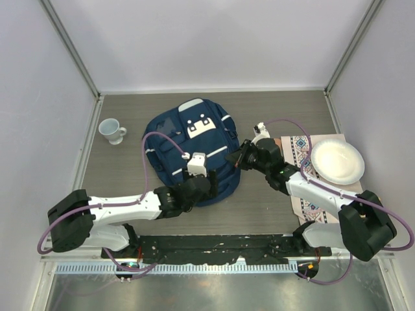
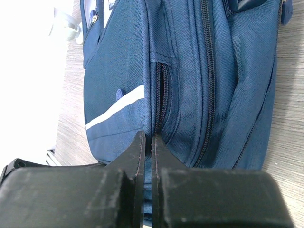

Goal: Pack the student bag
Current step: Unzip the student bag at the center of the board.

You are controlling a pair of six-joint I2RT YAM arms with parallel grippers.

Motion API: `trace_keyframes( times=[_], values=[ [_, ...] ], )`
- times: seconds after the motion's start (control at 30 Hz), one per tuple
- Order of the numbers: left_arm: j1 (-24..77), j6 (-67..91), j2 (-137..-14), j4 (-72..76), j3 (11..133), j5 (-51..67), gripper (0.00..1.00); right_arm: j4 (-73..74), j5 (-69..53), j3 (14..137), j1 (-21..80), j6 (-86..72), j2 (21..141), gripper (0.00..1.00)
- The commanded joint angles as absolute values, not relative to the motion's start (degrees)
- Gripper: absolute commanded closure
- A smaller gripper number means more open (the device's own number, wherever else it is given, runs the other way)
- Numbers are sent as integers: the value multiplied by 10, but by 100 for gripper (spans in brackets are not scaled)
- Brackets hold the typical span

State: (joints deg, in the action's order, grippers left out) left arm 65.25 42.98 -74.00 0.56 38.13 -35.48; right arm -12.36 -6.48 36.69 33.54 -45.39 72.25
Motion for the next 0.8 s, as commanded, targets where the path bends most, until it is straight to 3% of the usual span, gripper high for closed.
trace_keyframes(
  times=[0.0,0.13,0.47,0.63,0.77],
  values=[
    [652,394,-743,75,386,-371,33,-173,-102,372,344,-461,684,99],
    [650,388,-745,125,368,-364,46,-169,-105,371,346,-461,676,99],
    [636,396,-734,130,354,-367,61,-166,-105,371,352,-462,671,99],
    [633,406,-737,117,353,-379,62,-167,-105,373,353,-462,672,99],
    [629,414,-744,106,359,-383,73,-167,-104,372,355,-461,671,99]
  ],
)
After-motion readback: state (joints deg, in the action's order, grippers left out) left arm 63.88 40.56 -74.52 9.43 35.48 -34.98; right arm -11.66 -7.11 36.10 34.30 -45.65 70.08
